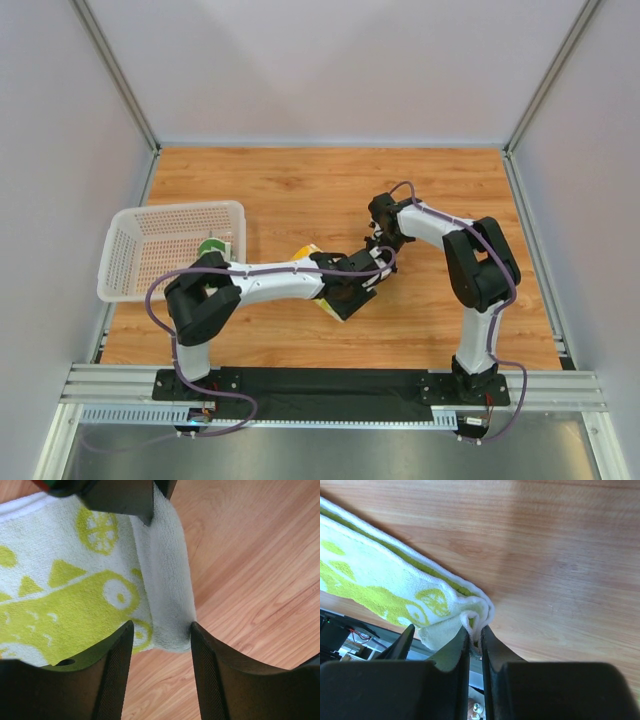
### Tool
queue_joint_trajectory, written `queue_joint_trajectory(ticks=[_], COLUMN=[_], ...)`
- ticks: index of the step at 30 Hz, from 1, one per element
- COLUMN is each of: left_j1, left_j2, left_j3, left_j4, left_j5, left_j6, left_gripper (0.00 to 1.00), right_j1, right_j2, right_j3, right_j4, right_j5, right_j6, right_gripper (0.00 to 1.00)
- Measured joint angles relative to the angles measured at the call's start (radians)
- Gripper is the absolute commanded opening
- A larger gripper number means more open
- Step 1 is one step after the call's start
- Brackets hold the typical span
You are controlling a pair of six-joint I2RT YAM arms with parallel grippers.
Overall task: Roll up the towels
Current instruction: Roll the towel
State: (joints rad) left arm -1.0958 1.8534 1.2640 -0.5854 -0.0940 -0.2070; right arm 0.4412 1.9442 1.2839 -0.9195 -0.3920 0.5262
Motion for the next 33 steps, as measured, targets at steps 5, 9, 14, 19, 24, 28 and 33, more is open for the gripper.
queue_joint_trajectory(ticks=[5, 9, 14, 19, 24, 28, 33], left_j1=[-0.012, -0.032, -0.05, -0.05, -0.05, -0.05, -0.05], left_j2=[0.0, 0.004, 0.007, 0.022, 0.05, 0.07, 0.071], left_j3=[0.0, 0.003, 0.005, 0.015, 0.026, 0.032, 0.034], left_j4=[0.0, 0.0, 0.0, -0.002, -0.002, -0.002, -0.002], left_j5=[-0.009, -0.014, -0.014, -0.021, -0.035, -0.048, -0.054], left_j6=[0.0, 0.0, 0.0, 0.0, -0.003, -0.003, 0.0], left_gripper=[0.53, 0.53, 0.58, 0.56, 0.43, 0.29, 0.19], right_j1=[0.0, 0.0, 0.0, 0.0, 0.0, 0.0, 0.0], right_j2=[0.003, 0.003, 0.003, 0.003, 0.003, 0.003, 0.003], right_j3=[0.0, 0.0, 0.0, 0.0, 0.0, 0.0, 0.0], right_j4=[-0.002, -0.003, -0.004, -0.004, -0.005, -0.007, -0.008], right_j5=[0.0, 0.0, -0.001, -0.002, -0.002, -0.002, -0.002], right_j6=[0.0, 0.0, 0.0, 0.0, 0.0, -0.002, -0.005], right_gripper=[0.0, 0.0, 0.0, 0.0, 0.0, 0.0, 0.0])
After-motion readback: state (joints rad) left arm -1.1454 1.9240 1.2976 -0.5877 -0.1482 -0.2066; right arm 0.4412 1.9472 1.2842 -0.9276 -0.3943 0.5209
